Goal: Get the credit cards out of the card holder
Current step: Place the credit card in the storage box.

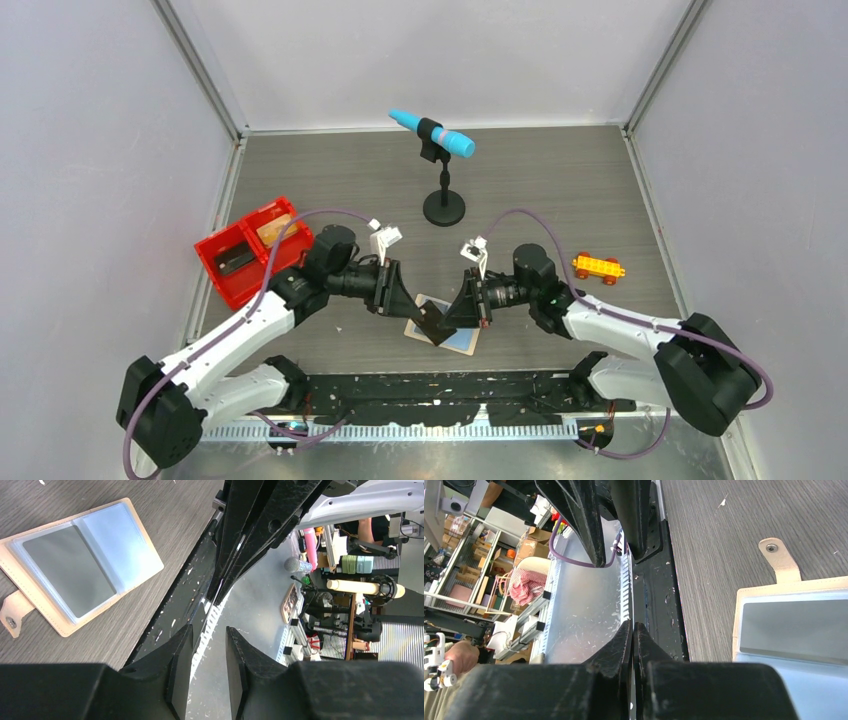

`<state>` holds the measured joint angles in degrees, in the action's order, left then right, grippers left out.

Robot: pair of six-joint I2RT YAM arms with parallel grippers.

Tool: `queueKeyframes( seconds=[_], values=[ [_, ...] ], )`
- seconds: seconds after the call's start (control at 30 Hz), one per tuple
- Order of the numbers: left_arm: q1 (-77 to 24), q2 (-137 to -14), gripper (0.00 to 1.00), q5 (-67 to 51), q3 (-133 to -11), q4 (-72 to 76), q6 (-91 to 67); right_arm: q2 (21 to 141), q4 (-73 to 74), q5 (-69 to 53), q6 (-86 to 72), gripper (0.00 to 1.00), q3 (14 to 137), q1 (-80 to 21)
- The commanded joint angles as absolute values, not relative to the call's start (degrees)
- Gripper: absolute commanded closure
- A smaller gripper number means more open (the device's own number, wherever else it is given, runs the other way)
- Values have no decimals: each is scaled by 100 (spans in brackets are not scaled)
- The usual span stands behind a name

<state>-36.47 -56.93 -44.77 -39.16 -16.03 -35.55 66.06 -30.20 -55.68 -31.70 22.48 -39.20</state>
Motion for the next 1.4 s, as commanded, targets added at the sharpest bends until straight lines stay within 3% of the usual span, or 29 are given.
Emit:
queueKeyframes(
  seconds=[0.0, 0.17, 0.3, 0.37, 0.43, 0.5, 0.53, 0.6, 0.7, 0.73, 0.77, 1.03, 1.2, 1.37],
  values=[
    [-3622, -5806, 69, -4823, -4096, -1272, -3526, 6765, -3273, -5724, -3218, 95, 2518, -3928],
    [-3622, -5974, 74, -4887, -4078, -1166, -3529, 6848, -3330, -5755, -3248, 94, 2538, -3958],
    [-3628, -6038, 98, -4847, -4116, -1101, -3561, 6878, -3294, -5745, -3226, 89, 2542, -3964],
    [-3624, -6034, 100, -4761, -4143, -1119, -3566, 6886, -3212, -5703, -3157, 85, 2540, -3964],
    [-3614, -6005, 100, -4664, -4155, -1136, -3551, 6830, -3041, -5558, -3116, 75, 2540, -3963],
    [-3551, -5950, 100, -4581, -4151, -1159, -3546, 6690, -2726, -5263, -2928, 53, 2579, -3964],
    [-3498, -5930, 100, -4546, -4138, -1153, -3559, 6623, -2576, -5003, -2848, 36, 2599, -3964],
    [-3336, -5873, 100, -4507, -4094, -1131, -3604, 6373, -2087, -4609, -2569, 26, 2672, -3964],
    [-2956, -5757, 100, -4494, -4032, -1134, -3654, 5875, -1542, -4223, -2310, 18, 2749, -3951],
    [-2790, -5710, 100, -4487, -4026, -1171, -3649, 5659, -1470, -4042, -2285, 6, 2750, -3953],
    [-2631, -5672, 100, -4451, -4025, -1230, -3643, 5545, -1350, -3946, -2248, 2, 2740, -3955],
    [-467, -5683, 100, -3878, -4380, -2285, -3349, 4541, -298, -1841, -1963, 5, 2678, -3955],
    [1288, -5773, 100, -3806, -4529, -2291, -3307, 4440, 266, -1583, -2393, 4, 2721, -3862],
    [2303, -6127, 100, -3564, -5137, -2841, -2858, 4443, 393, -1475, -2396, 5, 2693, -3830]
  ],
)
